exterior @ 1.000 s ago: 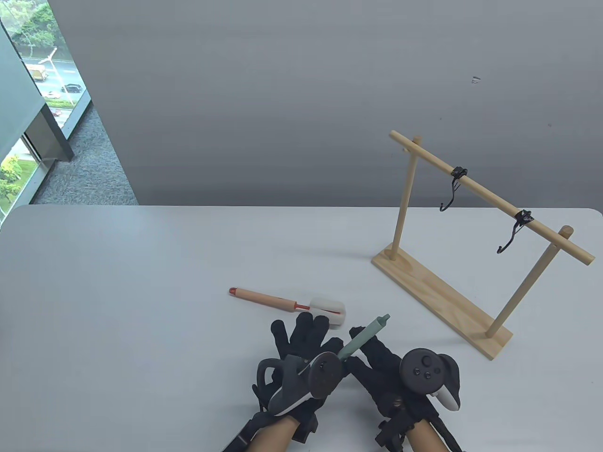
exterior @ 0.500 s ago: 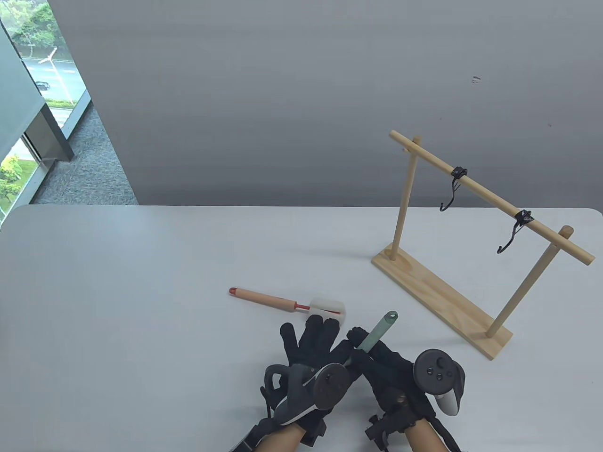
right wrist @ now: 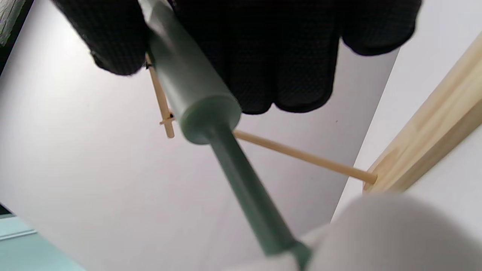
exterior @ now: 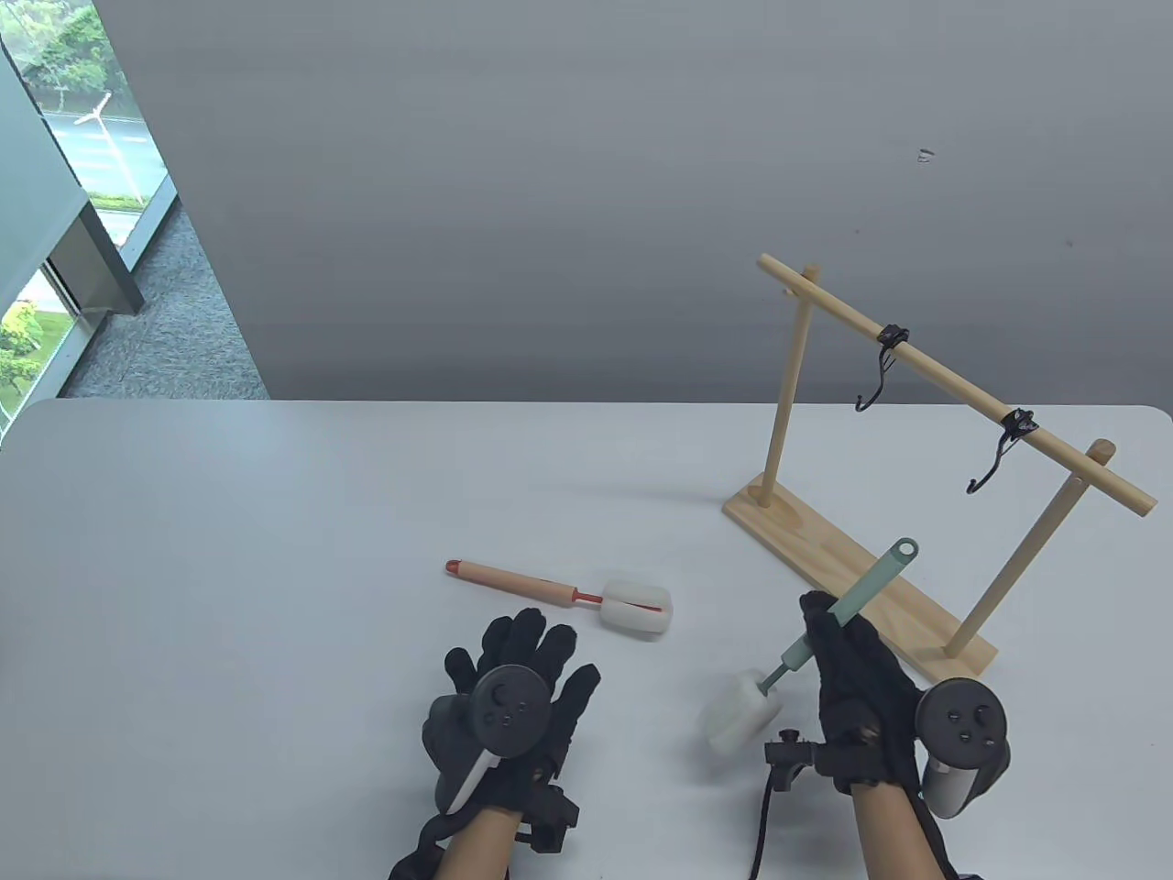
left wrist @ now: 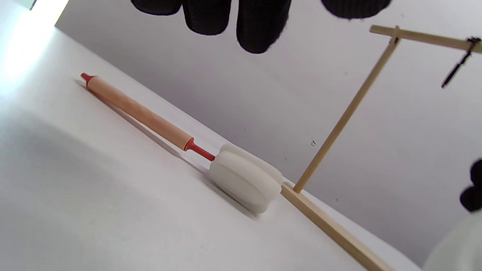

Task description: Hook cup brush handle onto s-hook

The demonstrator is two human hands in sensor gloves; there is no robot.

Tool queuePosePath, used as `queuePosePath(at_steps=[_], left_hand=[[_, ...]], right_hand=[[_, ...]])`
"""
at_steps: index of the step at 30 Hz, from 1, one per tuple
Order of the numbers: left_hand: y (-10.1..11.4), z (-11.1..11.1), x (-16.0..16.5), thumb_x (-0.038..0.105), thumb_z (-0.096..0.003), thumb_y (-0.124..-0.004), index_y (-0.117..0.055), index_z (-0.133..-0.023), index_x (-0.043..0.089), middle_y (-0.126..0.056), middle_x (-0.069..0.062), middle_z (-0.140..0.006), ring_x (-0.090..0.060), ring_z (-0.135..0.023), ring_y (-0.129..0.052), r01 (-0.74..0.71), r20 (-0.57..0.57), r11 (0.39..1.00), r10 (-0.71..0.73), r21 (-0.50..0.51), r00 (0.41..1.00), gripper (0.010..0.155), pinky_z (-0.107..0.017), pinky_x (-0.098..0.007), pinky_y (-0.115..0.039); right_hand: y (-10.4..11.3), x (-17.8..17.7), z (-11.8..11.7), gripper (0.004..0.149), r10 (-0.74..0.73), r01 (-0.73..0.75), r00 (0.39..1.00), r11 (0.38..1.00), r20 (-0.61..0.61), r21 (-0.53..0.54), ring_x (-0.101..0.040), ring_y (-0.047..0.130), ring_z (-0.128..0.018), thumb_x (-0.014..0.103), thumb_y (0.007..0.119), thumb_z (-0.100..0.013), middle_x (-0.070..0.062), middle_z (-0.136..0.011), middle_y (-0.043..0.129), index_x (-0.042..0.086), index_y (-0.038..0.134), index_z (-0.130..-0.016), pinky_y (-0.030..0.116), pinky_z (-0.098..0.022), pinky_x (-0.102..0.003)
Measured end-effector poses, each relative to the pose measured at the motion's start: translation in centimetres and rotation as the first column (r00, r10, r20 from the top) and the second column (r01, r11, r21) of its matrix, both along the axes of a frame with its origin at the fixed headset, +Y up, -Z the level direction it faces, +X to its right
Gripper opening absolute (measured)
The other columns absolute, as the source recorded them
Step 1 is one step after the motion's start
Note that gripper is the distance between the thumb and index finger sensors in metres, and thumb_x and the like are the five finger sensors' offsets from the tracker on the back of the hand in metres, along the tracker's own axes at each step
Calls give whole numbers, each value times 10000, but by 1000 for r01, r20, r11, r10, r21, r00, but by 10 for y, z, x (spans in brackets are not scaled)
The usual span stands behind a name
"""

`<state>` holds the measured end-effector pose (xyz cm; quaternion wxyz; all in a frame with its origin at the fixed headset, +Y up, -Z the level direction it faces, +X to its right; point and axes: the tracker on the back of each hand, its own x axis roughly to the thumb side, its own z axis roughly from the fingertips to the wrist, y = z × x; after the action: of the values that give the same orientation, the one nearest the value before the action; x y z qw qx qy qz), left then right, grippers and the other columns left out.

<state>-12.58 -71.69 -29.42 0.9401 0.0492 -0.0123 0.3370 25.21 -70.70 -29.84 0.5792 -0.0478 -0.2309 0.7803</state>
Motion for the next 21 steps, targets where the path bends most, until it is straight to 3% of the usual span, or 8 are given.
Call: queuePosePath(at_steps=[2, 4, 9, 15, 21], left_hand=[[-6, -3, -11, 592, -433, -612, -728, -943, 271, -600, -137, -1124, -473, -1063, -554, -169, -37, 985, 167, -42, 985, 613, -672, -736, -309], [-8, -3, -16, 582, -436, -609, -748, -930, 247, -582, -157, -1122, -491, -1058, -528, -219, -80, 974, 215, -49, 973, 612, -676, -733, -306], [-5, -4, -14, 593, -442, -598, -723, -948, 253, -550, -164, -1134, -497, -1062, -506, 61, -114, 998, -62, -10, 992, 622, -672, -732, -306], [-4, -1, -5, 592, -439, -602, -718, -955, 250, -523, -173, -1143, -505, -1065, -485, 78, -65, 997, -78, -3, 995, 630, -672, -733, -301], [-8, -1, -7, 590, -439, -604, -727, -950, 244, -521, -179, -1142, -511, -1064, -479, 94, -54, 995, -95, -25, 994, 630, -670, -734, -301]], right_hand=[[5, 10, -3, 498, 0, 0, 999, 1000, 41, -20, -423, 906, -699, 475, 721, -527, -192, -823, 863, 85, 817, -821, 614, -546, -621], [12, 15, -5, 496, 3, -2, 998, 1000, 60, -13, -422, 919, -670, 469, 726, -523, -201, -801, 873, 78, 825, -813, 623, -538, -619], [32, 20, -11, 496, 18, -15, 995, 999, 101, -29, -411, 938, -627, 458, 728, -524, -211, -767, 888, 64, 832, -807, 635, -527, -612], [52, 18, -13, 495, 39, -29, 988, 997, 150, -65, -412, 943, -616, 455, 727, -528, -214, -756, 894, 58, 837, -802, 639, -522, -611], [55, 22, -15, 496, 60, -33, 981, 988, 187, -149, -421, 944, -603, 450, 727, -529, -224, -745, 899, 47, 843, -795, 638, -515, -617]])
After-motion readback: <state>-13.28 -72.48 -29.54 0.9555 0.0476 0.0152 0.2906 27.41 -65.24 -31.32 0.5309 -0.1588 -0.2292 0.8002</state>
